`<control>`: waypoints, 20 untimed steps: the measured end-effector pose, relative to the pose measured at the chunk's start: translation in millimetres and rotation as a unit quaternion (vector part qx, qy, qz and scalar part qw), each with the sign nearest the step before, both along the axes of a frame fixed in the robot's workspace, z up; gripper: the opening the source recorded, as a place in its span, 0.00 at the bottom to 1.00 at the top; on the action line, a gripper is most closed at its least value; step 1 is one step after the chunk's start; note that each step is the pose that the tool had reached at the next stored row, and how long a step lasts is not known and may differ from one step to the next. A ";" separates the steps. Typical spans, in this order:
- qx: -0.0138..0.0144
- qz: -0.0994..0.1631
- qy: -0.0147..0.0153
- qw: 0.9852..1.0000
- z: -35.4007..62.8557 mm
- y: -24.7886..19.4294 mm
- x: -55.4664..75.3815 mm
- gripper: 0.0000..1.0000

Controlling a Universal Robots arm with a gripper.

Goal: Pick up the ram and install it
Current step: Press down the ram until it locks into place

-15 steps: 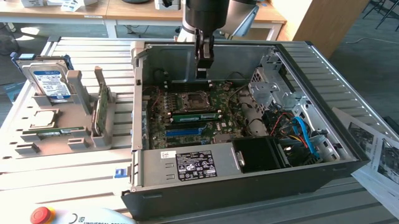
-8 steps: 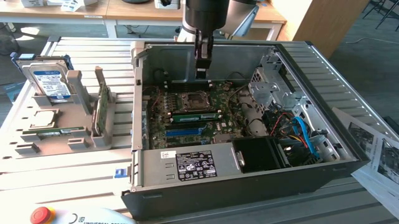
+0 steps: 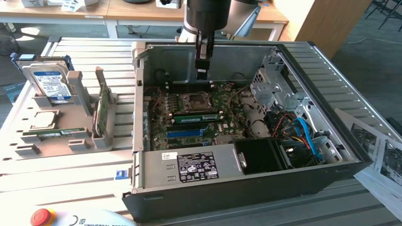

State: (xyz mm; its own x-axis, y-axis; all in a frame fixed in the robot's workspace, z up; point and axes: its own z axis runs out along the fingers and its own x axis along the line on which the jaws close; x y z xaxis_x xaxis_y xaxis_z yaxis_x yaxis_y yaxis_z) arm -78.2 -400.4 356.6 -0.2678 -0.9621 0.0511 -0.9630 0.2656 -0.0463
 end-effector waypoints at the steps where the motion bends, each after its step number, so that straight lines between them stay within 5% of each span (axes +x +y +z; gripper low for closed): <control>1: 0.000 -0.005 0.000 1.000 -0.1 0.0 0.0 0.11; 11: 0.000 -0.054 0.000 0.999 -0.9 0.0 0.0 0.11; 20: 0.000 -0.100 0.000 0.995 -1.6 0.0 0.0 0.11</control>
